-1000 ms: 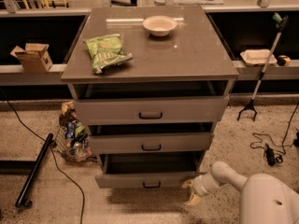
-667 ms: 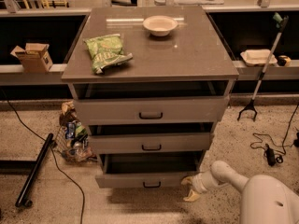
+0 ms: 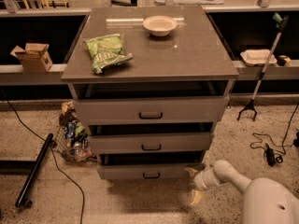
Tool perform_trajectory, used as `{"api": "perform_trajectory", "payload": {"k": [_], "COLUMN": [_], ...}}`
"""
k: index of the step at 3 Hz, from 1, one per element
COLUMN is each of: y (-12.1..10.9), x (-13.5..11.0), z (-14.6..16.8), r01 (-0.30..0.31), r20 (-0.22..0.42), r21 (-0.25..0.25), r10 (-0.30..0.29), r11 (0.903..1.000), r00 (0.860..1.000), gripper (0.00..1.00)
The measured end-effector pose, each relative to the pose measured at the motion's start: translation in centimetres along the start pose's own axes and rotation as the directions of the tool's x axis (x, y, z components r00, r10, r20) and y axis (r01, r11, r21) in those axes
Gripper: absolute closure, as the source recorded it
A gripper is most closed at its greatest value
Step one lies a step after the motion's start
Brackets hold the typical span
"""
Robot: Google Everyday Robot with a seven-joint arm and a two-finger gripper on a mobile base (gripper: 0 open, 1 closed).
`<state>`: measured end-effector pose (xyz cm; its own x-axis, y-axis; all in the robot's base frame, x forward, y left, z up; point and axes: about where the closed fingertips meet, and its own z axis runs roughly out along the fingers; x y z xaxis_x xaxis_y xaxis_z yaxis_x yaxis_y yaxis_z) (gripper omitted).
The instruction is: Close bottom drawer
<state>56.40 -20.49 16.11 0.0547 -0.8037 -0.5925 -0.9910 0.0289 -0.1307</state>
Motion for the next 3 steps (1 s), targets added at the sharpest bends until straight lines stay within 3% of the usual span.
{"api": "perform_trajectory", "payload": {"k": [1,3], "y": [-1.5,-2.5], "x": [0.6,0.6], "z": [1.2,0.6], "r01": [-0.016,-0.01], "r20": [0.024,0.039], "r21": [-0.013,0.004], "r10": [0.016,0.01], "r11": [0.9998,0.9999], "r00": [1.0,0.999], "gripper": [0.0,0.0]}}
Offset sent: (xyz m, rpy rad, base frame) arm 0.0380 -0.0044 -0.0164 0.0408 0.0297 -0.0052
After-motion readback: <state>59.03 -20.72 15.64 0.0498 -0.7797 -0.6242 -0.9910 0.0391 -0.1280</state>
